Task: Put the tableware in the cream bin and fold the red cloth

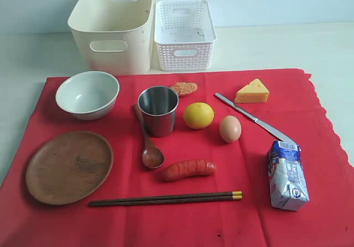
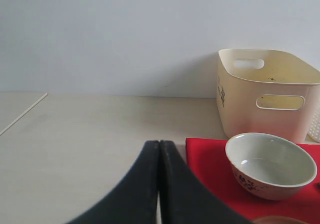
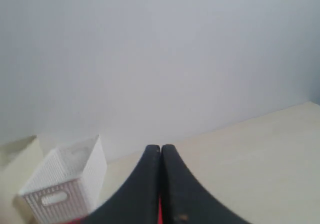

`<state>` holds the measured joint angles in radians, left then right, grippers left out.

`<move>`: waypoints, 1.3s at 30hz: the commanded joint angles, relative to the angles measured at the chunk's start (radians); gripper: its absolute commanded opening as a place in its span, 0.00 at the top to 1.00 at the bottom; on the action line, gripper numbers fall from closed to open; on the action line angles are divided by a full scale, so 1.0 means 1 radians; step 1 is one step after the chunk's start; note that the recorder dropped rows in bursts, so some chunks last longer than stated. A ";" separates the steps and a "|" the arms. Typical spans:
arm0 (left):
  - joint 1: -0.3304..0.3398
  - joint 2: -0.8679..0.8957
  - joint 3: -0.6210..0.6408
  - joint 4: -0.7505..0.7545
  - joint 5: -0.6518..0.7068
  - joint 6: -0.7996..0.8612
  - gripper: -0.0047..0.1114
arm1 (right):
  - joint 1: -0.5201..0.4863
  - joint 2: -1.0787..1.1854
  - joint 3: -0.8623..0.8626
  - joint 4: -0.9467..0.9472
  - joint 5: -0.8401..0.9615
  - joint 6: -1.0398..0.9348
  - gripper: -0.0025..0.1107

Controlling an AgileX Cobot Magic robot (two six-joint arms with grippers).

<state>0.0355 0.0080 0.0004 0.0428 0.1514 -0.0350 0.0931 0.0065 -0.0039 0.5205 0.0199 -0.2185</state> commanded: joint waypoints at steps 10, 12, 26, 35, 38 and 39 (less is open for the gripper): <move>0.003 -0.003 0.000 -0.005 -0.004 0.000 0.96 | 0.000 0.042 -0.047 0.071 -0.108 -0.024 0.98; 0.003 -0.003 0.000 -0.005 -0.004 0.000 0.96 | 0.000 0.110 -0.053 0.068 -0.103 -0.024 0.98; 0.003 -0.003 0.000 -0.005 -0.004 0.000 0.96 | 0.000 0.865 -0.216 0.019 0.042 -0.051 0.98; 0.003 -0.003 0.000 -0.005 -0.004 0.000 0.96 | 0.000 1.278 -0.321 0.049 0.083 -0.051 0.98; 0.003 -0.003 0.000 -0.005 -0.004 0.000 0.96 | 0.012 1.352 -0.344 0.048 0.081 -0.051 0.98; 0.003 -0.003 0.000 -0.005 -0.004 0.000 0.96 | 0.029 1.372 -0.349 0.048 0.074 -0.051 0.98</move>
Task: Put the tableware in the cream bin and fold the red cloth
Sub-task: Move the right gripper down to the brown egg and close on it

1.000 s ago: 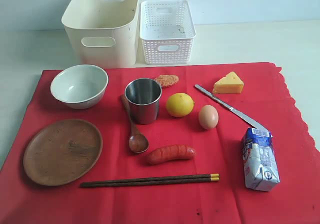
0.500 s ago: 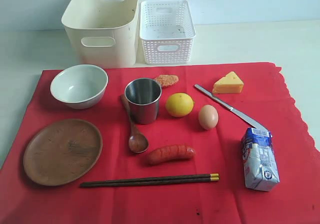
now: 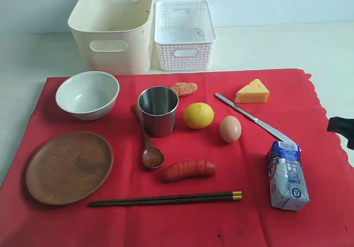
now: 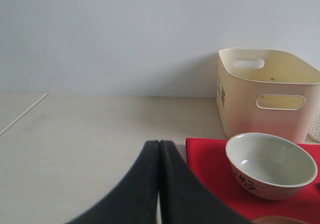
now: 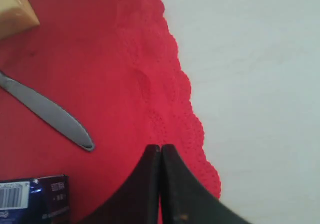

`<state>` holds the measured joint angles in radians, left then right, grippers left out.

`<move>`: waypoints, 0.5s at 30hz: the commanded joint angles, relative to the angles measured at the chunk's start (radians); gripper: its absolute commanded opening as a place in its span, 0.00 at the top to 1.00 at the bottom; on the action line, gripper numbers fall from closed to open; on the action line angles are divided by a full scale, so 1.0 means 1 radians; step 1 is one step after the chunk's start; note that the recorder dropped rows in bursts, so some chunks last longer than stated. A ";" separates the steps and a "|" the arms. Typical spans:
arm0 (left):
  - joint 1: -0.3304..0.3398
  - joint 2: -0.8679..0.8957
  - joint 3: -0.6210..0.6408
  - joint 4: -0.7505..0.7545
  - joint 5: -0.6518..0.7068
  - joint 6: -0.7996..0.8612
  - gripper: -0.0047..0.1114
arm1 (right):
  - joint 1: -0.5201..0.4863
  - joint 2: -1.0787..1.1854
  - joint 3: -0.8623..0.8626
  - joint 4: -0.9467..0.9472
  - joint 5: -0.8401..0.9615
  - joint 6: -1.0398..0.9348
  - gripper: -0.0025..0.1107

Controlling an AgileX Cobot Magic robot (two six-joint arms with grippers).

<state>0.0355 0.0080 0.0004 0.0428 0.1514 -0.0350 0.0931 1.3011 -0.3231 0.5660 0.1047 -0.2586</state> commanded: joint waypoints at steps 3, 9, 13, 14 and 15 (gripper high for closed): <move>0.003 -0.003 0.000 -0.005 -0.004 0.000 0.96 | 0.100 0.120 -0.048 0.004 -0.029 -0.011 0.98; 0.003 -0.003 0.000 -0.005 -0.004 0.000 0.96 | 0.221 0.177 -0.094 0.004 -0.129 -0.011 0.82; 0.003 -0.003 0.000 -0.005 -0.004 0.000 0.96 | 0.271 0.208 -0.139 0.002 -0.105 -0.011 0.63; 0.003 -0.003 0.000 -0.005 -0.004 0.000 0.96 | 0.288 0.215 -0.150 0.000 -0.105 -0.011 0.59; 0.003 -0.003 0.000 -0.005 -0.004 0.000 0.96 | 0.302 0.222 -0.158 0.000 -0.096 -0.017 0.56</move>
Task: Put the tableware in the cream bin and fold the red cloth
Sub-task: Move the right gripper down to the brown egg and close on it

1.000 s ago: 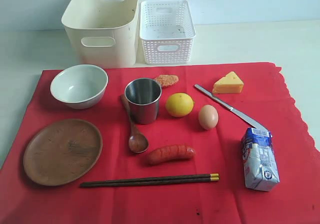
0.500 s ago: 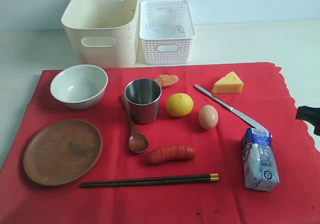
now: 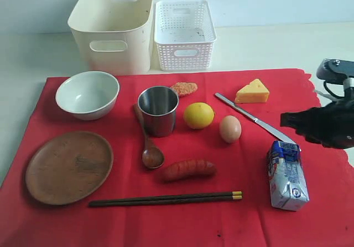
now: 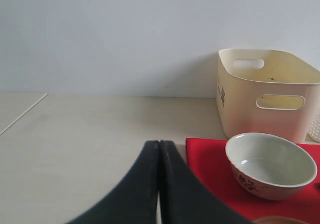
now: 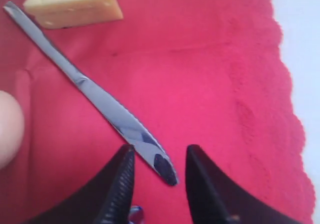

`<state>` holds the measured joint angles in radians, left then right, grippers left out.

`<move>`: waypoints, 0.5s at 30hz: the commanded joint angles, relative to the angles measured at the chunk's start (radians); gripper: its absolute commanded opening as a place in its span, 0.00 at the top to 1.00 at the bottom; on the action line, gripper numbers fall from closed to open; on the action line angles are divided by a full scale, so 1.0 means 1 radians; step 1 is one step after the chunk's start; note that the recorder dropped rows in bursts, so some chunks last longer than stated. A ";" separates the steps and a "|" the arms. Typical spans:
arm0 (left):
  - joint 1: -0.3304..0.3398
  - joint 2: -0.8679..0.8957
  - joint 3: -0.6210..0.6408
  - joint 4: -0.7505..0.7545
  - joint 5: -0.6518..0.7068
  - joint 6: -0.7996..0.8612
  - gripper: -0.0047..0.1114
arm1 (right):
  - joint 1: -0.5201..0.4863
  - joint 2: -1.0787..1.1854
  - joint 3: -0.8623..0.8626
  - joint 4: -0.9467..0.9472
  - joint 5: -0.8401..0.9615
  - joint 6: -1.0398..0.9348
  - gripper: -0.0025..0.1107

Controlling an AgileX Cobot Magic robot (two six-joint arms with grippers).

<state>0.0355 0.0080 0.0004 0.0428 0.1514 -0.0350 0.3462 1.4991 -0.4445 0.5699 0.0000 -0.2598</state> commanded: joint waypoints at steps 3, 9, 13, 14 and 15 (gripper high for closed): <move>0.003 -0.003 0.000 -0.005 -0.004 0.000 0.96 | 0.099 0.042 -0.068 -0.004 0.011 -0.040 0.48; 0.003 -0.003 0.000 -0.005 -0.004 0.000 0.96 | 0.171 0.102 -0.162 -0.004 0.103 -0.083 0.42; 0.003 -0.003 0.000 -0.005 -0.004 0.000 0.96 | 0.216 0.173 -0.225 -0.004 0.110 -0.099 0.42; 0.003 -0.003 0.000 -0.005 -0.004 0.000 0.96 | 0.224 0.194 -0.240 -0.004 0.110 -0.099 0.42; 0.003 -0.003 0.000 -0.005 -0.004 0.000 0.96 | 0.224 0.210 -0.251 -0.004 0.110 -0.099 0.42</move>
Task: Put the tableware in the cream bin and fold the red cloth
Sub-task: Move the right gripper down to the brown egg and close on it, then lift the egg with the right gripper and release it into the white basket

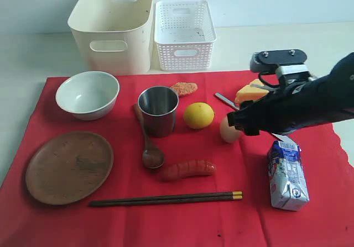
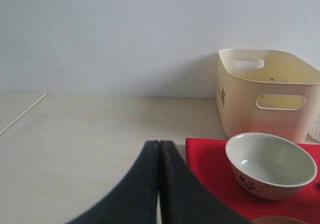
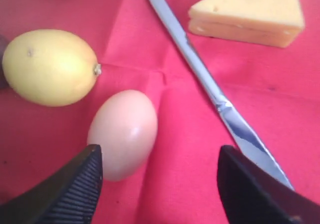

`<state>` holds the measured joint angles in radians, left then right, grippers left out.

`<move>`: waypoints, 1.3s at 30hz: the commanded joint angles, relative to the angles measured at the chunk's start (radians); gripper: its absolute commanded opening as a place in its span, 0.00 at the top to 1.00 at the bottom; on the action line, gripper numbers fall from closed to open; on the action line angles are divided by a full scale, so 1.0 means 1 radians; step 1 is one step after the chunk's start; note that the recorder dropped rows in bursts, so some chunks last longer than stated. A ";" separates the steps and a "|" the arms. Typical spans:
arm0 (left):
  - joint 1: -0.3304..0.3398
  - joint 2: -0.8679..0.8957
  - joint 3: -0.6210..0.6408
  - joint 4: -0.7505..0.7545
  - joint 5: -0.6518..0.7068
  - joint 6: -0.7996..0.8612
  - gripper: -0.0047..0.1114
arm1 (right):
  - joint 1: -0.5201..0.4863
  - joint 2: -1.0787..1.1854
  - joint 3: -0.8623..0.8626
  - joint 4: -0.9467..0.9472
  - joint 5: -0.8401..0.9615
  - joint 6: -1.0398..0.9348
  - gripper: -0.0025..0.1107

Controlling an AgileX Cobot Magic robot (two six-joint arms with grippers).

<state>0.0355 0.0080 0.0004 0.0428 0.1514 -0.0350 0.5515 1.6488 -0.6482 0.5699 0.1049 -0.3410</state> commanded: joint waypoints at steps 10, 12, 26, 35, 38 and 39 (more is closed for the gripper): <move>0.003 -0.003 0.000 -0.005 -0.004 0.000 0.96 | 0.023 0.222 -0.144 -0.004 0.001 -0.107 0.43; 0.003 -0.003 0.000 -0.005 -0.004 0.000 0.96 | 0.023 0.234 -0.147 -0.004 -0.004 -0.112 0.47; 0.003 -0.003 0.000 -0.005 -0.004 0.000 0.96 | 0.023 0.174 -0.147 -0.056 0.025 -0.112 0.96; 0.003 -0.003 0.000 -0.005 -0.004 0.000 0.96 | 0.022 0.027 -0.147 -0.143 0.065 -0.103 0.98; 0.003 -0.003 0.000 -0.005 -0.004 0.000 0.96 | 0.022 0.011 -0.147 -0.143 0.060 -0.103 0.98; 0.003 -0.003 0.000 -0.005 -0.004 0.000 0.96 | 0.022 0.008 -0.147 -0.143 0.060 -0.103 0.98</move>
<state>0.0355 0.0080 0.0004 0.0428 0.1514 -0.0350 0.5727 1.6743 -0.7909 0.4356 0.1739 -0.4420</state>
